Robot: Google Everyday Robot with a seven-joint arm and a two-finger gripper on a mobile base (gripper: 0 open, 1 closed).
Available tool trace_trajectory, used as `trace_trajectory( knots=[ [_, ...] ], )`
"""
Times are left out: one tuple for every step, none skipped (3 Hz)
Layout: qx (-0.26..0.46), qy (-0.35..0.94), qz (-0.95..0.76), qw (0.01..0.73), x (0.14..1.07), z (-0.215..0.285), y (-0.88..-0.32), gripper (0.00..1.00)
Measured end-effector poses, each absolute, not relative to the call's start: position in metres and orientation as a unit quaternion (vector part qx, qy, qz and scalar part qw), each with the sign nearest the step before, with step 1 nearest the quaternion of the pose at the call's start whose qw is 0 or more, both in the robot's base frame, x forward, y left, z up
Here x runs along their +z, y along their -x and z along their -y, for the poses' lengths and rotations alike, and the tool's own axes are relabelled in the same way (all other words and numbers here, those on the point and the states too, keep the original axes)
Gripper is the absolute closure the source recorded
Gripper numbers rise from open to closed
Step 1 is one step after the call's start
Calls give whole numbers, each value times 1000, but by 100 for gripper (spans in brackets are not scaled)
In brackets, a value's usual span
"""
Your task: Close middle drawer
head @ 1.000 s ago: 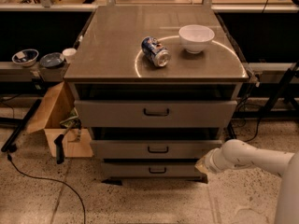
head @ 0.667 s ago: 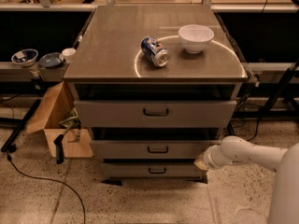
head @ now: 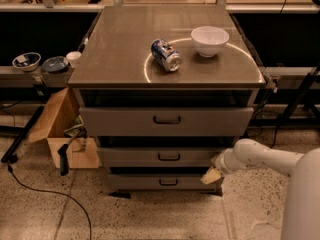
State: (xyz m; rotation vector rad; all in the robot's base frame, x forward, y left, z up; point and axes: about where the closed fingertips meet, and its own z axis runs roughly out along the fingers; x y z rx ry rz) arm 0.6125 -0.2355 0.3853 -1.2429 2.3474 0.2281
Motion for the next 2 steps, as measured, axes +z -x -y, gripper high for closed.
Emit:
trace_trajectory(
  knots=[
    [83,453,-856,236,385,236,-606,0],
    [83,453,-856,236,385,236,-606,0]
  ],
)
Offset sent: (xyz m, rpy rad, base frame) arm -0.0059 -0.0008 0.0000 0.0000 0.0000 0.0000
